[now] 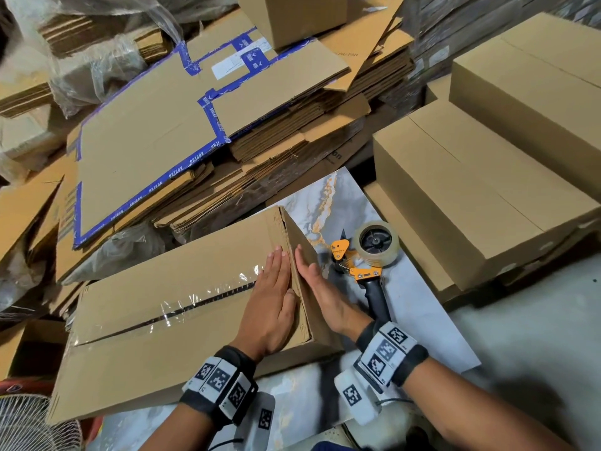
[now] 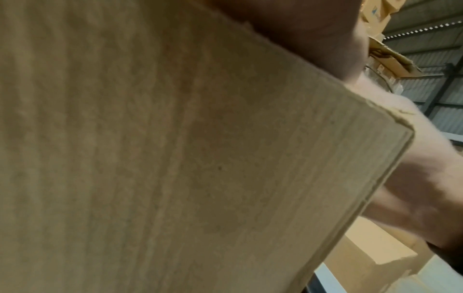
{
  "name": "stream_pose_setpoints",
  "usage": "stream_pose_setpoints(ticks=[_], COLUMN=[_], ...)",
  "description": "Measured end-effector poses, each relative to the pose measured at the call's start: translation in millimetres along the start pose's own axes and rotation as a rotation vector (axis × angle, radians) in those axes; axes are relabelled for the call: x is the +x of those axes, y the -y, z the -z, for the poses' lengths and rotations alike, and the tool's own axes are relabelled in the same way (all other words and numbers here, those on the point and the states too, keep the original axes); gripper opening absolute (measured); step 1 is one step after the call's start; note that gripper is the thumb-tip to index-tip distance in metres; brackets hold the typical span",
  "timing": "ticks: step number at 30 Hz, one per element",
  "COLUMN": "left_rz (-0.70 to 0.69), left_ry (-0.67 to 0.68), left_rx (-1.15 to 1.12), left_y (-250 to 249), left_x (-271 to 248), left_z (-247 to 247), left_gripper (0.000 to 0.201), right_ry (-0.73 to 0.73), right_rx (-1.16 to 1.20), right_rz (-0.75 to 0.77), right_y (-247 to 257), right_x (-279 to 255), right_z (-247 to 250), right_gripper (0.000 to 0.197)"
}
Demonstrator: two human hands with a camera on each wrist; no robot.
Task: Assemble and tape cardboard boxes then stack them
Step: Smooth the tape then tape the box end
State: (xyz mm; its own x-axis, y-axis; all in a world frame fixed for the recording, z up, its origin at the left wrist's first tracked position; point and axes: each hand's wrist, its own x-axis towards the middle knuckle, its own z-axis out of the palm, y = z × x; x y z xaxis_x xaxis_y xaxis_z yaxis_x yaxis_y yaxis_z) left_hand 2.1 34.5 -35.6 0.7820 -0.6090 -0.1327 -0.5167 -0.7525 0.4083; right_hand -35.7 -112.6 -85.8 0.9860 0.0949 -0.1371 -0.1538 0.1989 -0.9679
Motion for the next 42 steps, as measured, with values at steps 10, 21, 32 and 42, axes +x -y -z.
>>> stream_pose_setpoints(ticks=[10, 21, 32, 42], left_rz=[-0.010, 0.162, 0.068, 0.132], left_ry=[0.003, 0.105, 0.153, 0.154], left_rx=[-0.007, 0.238, 0.227, 0.176], left_y=[3, 41, 67, 111], left_x=[2, -21, -29, -54], left_z=[-3, 21, 28, 44], left_gripper=[0.075, 0.076, 0.071, 0.080], right_ry=[-0.047, -0.065, 0.057, 0.017], right_rx=[-0.032, -0.697, -1.504, -1.639], right_rz=[0.014, 0.150, -0.031, -0.157], right_y=[18, 27, 59, 45], right_x=[5, 14, 7, 22], right_z=[0, -5, -58, -105], right_gripper=[0.108, 0.061, 0.063, 0.087])
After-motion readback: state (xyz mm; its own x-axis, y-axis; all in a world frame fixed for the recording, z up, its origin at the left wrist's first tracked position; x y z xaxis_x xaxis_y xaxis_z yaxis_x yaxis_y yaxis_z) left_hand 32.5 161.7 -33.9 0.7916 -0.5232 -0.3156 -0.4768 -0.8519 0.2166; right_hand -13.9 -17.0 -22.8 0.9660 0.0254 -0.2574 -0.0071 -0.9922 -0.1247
